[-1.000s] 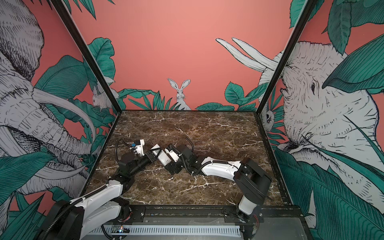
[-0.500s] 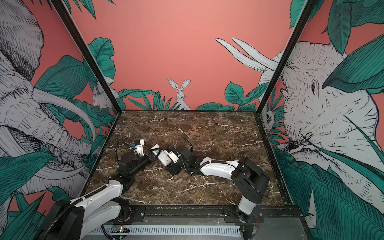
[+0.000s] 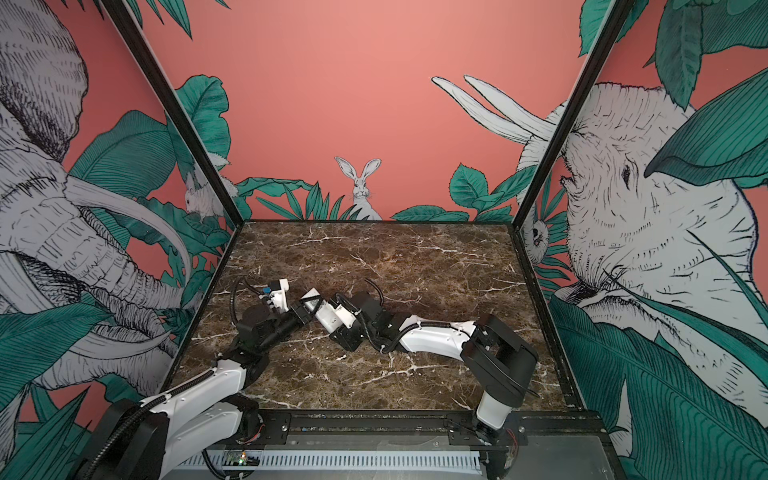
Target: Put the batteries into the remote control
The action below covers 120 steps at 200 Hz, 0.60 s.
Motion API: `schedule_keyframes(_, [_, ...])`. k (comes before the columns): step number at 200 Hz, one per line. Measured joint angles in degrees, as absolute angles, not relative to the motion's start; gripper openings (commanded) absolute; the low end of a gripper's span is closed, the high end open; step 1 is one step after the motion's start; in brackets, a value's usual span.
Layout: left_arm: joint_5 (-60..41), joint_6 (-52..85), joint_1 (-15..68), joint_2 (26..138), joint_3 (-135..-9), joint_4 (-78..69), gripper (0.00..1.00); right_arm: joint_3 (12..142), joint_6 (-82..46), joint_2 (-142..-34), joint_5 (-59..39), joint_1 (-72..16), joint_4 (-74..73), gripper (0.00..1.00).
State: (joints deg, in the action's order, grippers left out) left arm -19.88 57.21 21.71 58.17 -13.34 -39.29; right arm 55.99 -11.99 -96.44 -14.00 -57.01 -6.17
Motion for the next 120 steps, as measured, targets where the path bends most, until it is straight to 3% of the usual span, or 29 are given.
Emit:
schedule_keyframes(69, [-20.6,55.6,21.7,57.7,-14.6,-36.0,0.29,55.6,-12.3,-96.0,-14.0,-56.8,-6.1,0.17])
schedule_keyframes(120, [-22.4,52.8,21.7,55.0,-15.8,-31.6,0.60,53.5,-13.7,-94.1,-14.1,-54.3,-6.2,0.15])
